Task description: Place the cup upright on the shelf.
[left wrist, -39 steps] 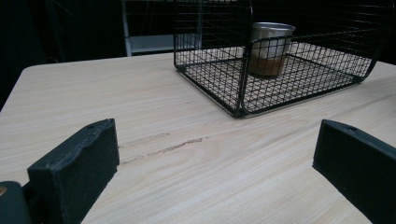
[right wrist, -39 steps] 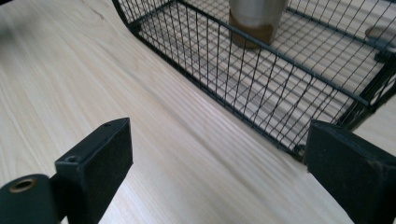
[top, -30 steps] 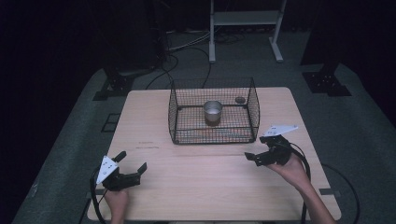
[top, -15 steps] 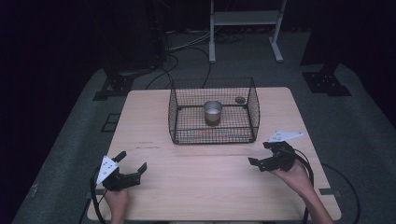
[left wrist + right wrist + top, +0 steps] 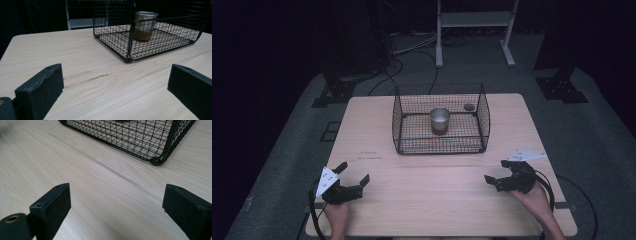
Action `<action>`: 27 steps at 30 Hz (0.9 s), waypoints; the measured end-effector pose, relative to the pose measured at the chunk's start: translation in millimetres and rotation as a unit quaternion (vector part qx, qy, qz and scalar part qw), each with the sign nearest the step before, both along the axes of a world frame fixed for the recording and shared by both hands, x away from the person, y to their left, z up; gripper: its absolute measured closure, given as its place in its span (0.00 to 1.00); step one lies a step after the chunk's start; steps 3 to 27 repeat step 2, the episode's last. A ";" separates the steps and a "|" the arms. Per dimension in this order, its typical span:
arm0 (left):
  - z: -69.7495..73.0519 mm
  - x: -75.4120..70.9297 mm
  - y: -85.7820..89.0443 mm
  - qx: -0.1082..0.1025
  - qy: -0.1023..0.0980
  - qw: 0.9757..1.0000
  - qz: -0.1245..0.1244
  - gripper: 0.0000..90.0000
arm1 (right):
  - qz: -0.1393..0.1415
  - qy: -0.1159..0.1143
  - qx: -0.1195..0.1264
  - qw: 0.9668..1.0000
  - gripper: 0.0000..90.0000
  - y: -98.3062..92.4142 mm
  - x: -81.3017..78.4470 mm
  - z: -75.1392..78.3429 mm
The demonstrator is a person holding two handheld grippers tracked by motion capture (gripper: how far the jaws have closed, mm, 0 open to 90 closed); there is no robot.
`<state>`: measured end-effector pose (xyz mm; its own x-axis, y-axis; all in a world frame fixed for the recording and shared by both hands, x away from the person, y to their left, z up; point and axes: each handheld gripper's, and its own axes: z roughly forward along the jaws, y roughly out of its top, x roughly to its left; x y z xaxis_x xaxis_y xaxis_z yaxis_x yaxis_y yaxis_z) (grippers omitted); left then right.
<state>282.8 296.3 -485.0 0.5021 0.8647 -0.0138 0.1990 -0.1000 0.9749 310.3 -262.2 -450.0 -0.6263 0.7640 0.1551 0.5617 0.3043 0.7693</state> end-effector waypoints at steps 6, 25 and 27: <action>-0.1 0.3 0.1 -0.002 0.000 1.000 0.003 0.00 | 0.000 -0.010 0.007 1.000 0.08 -2.2 -7.4 -2.9; -0.1 0.3 0.1 -0.002 0.000 1.000 0.003 0.00 | 0.000 -0.010 0.007 1.000 0.08 -2.2 -7.4 -2.9; -0.1 0.3 0.1 -0.002 0.000 1.000 0.003 0.00 | 0.000 -0.010 0.007 1.000 0.08 -2.2 -7.4 -2.9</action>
